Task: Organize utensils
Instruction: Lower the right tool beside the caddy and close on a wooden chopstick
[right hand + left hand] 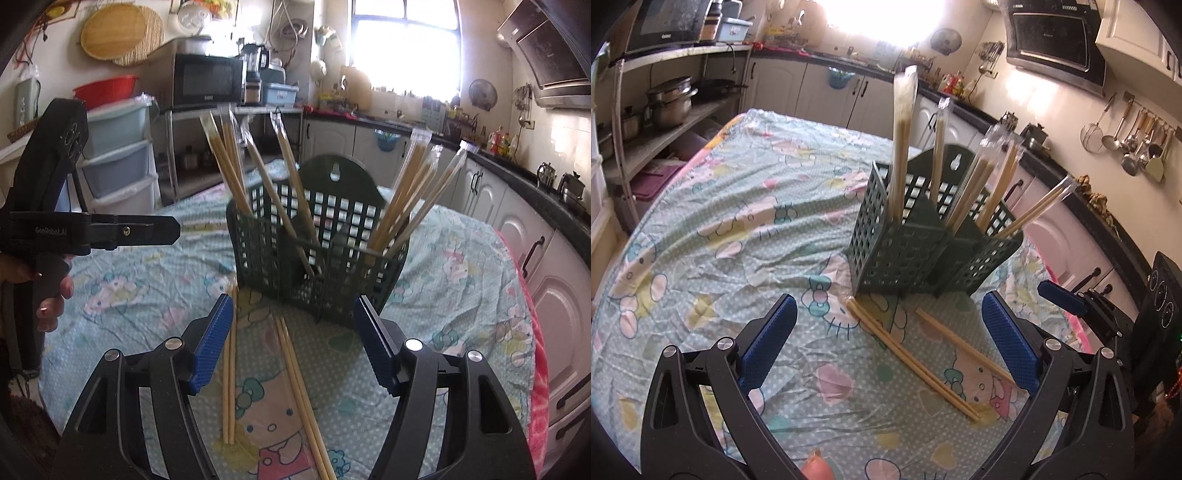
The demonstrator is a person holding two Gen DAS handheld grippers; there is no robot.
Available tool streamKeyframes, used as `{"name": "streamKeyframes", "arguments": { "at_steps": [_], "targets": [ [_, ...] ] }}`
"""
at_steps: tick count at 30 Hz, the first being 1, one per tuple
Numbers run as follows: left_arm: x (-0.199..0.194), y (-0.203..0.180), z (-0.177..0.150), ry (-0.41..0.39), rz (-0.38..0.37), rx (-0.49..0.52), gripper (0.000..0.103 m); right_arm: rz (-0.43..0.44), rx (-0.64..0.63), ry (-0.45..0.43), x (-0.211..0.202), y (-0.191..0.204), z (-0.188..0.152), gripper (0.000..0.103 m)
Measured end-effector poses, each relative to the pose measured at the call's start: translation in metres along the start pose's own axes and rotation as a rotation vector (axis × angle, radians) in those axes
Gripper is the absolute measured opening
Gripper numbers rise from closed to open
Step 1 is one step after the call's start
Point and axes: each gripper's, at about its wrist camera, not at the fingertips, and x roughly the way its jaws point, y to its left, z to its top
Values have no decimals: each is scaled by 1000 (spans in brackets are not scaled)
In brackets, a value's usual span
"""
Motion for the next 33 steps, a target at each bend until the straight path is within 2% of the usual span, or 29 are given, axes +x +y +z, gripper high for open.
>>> {"name": "streamKeyframes", "arguments": {
  "at_steps": [3, 5, 9, 15, 25, 33],
  "targets": [
    [12, 3, -3, 33, -6, -12, 92, 13, -1, 55, 13, -2, -4, 65],
    [21, 5, -5, 55, -11, -31, 92, 23, -2, 98, 24, -2, -7, 59],
    [39, 9, -7, 112, -28, -73, 69, 56, -5, 173, 46, -1, -11, 51],
    [67, 19, -14, 206, -58, -146, 54, 87, -41, 244, 75, 7, -12, 39],
    [95, 33, -15, 266, -31, -202, 46, 101, -18, 329, 106, 9, -20, 34],
    [112, 24, -7, 319, 71, -140, 40, 123, -8, 352, 103, 12, -19, 16]
  ]
}}
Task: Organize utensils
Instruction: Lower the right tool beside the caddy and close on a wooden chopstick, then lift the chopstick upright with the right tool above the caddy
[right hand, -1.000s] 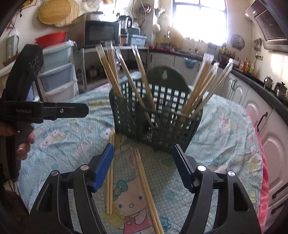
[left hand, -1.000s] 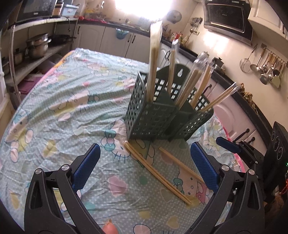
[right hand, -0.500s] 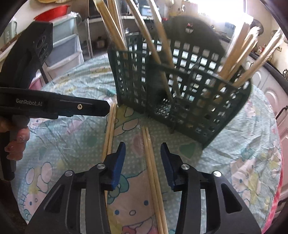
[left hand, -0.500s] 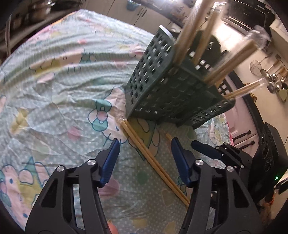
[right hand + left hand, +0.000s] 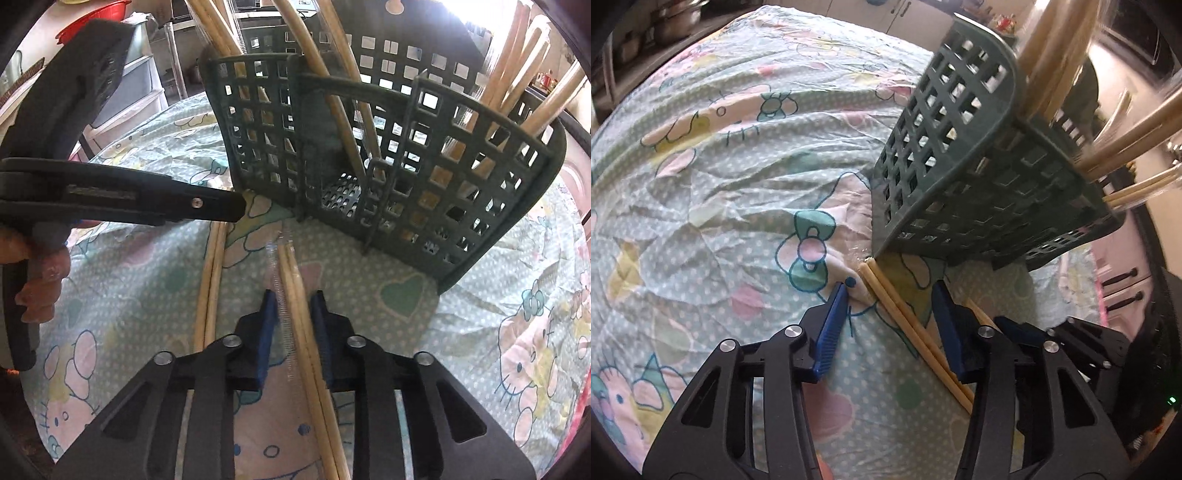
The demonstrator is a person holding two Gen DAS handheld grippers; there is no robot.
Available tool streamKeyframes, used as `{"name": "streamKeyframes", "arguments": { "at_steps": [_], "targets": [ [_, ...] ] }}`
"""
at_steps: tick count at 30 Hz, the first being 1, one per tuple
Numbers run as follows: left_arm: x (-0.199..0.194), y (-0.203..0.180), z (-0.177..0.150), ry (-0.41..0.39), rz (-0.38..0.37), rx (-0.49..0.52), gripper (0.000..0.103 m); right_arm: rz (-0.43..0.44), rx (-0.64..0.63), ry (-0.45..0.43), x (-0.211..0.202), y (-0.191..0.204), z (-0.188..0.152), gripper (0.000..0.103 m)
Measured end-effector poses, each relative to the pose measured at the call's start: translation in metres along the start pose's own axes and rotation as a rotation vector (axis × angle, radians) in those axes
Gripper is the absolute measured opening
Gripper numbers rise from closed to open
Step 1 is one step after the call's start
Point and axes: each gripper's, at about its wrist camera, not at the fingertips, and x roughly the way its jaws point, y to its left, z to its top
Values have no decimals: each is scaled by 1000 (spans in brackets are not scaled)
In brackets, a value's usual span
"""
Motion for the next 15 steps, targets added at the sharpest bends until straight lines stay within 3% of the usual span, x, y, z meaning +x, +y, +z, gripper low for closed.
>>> {"name": "streamKeyframes", "arguments": {
  "at_steps": [7, 15],
  "targets": [
    [9, -7, 3, -1, 61, 29, 23, 34, -9, 11, -7, 7, -5, 11],
    [0, 9, 3, 5, 24, 23, 14, 75, -18, -17, -35, 15, -20, 11]
  ]
}}
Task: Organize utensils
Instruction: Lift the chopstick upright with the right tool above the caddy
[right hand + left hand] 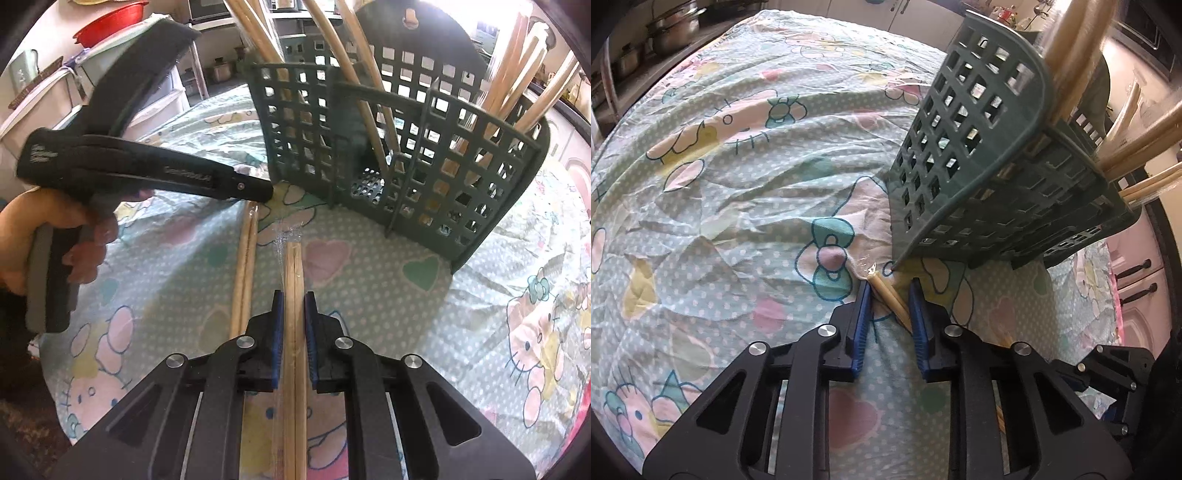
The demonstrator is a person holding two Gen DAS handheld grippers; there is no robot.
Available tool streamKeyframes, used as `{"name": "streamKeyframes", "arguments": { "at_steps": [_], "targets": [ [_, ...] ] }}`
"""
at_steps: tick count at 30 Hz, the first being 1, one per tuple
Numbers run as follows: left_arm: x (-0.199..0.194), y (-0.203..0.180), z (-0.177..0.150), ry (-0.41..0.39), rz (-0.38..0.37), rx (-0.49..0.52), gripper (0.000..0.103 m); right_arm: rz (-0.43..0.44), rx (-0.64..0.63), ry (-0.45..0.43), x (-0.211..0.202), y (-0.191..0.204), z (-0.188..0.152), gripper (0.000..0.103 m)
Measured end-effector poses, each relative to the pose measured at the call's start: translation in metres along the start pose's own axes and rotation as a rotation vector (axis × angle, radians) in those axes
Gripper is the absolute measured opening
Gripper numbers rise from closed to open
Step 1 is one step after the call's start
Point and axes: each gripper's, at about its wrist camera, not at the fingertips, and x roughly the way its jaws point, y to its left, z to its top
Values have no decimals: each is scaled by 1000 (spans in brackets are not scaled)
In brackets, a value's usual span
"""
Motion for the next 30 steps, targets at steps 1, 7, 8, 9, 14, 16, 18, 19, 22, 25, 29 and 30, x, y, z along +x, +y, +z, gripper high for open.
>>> {"name": "streamKeyframes", "arguments": {
  "at_steps": [1, 7, 8, 9, 14, 16, 18, 19, 22, 25, 29, 30],
  "targets": [
    [-1, 3, 0, 3, -12, -5, 14, 3, -1, -7, -3, 1, 0, 11],
    [-17, 32, 3, 11, -120, -57, 11, 10, -5, -71, -30, 4, 2, 11],
    [-21, 34, 2, 2, -127, -56, 11, 11, -5, -79, -34, 3, 4, 11],
    [-27, 35, 2, -10, -132, -51, 10, 11, -4, -95, -40, 3, 5, 11],
    [-61, 41, 1, -81, -174, -27, 9, 27, 11, -163, -61, -1, 10, 11],
    [-76, 41, 1, -111, -190, -15, 8, 27, 13, -194, -69, -2, 12, 11],
    [-91, 35, 1, -144, -206, -2, 7, 25, 14, -237, -77, -2, 16, 11],
    [-100, 33, 2, -162, -214, 8, 6, 25, 15, -257, -80, -3, 16, 11],
    [-120, 22, 4, -206, -232, 40, 5, 21, 28, -329, -90, -6, 24, 11],
    [-138, 10, 5, -242, -250, 73, 3, 13, 48, -396, -100, -11, 30, 11],
    [-150, -17, 0, -283, -267, 114, 3, -2, 72, -487, -119, -16, 39, 11],
    [-155, -21, 0, -294, -271, 125, 3, -6, 74, -501, -121, -16, 42, 11]
  ]
}}
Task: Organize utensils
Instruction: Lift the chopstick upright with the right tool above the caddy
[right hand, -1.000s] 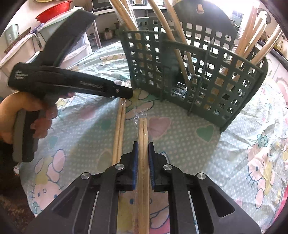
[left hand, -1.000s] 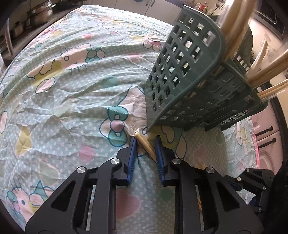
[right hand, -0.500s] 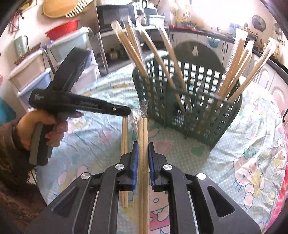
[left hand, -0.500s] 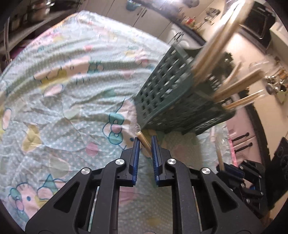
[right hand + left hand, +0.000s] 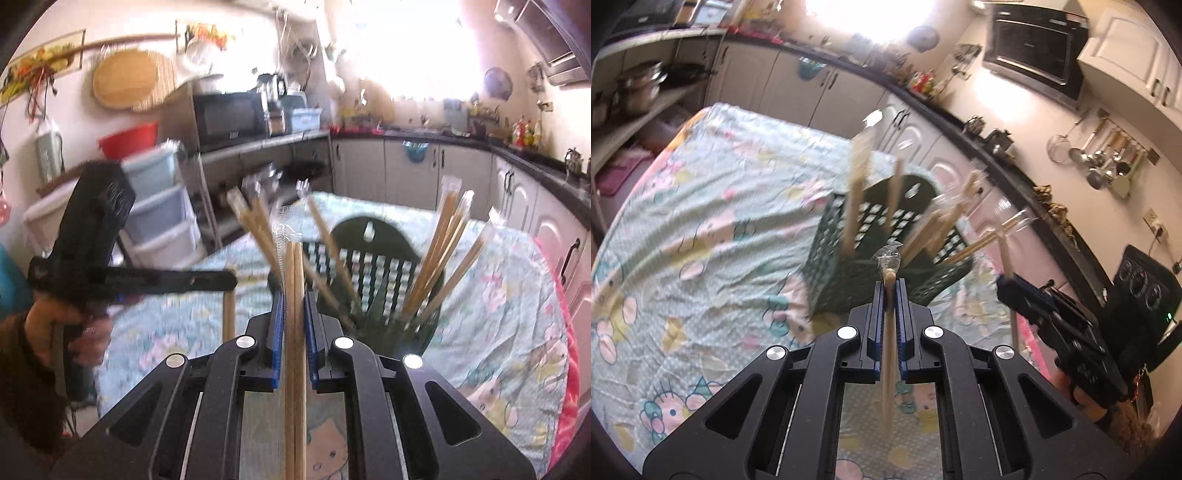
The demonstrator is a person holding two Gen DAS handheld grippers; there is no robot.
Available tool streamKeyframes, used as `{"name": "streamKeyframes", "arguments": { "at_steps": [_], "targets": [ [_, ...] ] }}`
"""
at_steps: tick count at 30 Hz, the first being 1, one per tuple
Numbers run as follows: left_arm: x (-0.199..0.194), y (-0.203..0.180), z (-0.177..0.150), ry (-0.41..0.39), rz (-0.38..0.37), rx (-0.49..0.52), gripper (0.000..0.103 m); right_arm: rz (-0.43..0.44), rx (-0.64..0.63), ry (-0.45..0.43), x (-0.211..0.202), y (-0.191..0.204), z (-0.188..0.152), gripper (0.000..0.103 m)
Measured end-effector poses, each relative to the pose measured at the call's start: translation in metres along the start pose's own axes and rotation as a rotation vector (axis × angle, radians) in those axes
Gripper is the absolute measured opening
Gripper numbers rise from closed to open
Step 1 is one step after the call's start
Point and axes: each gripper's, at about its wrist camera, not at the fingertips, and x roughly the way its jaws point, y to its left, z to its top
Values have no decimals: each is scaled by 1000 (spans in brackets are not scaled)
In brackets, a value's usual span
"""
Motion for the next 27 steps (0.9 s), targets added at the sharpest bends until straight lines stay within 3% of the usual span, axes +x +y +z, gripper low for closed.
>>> {"name": "streamKeyframes", "arguments": {
  "at_steps": [14, 27],
  "targets": [
    [-36, -61, 35, -131, -65, 125, 3, -72, 34, -224, -26, -18, 43, 11],
    [-50, -96, 88, -252, -61, 182, 3, -132, 32, -400, -38, -39, 76, 11]
  ]
}}
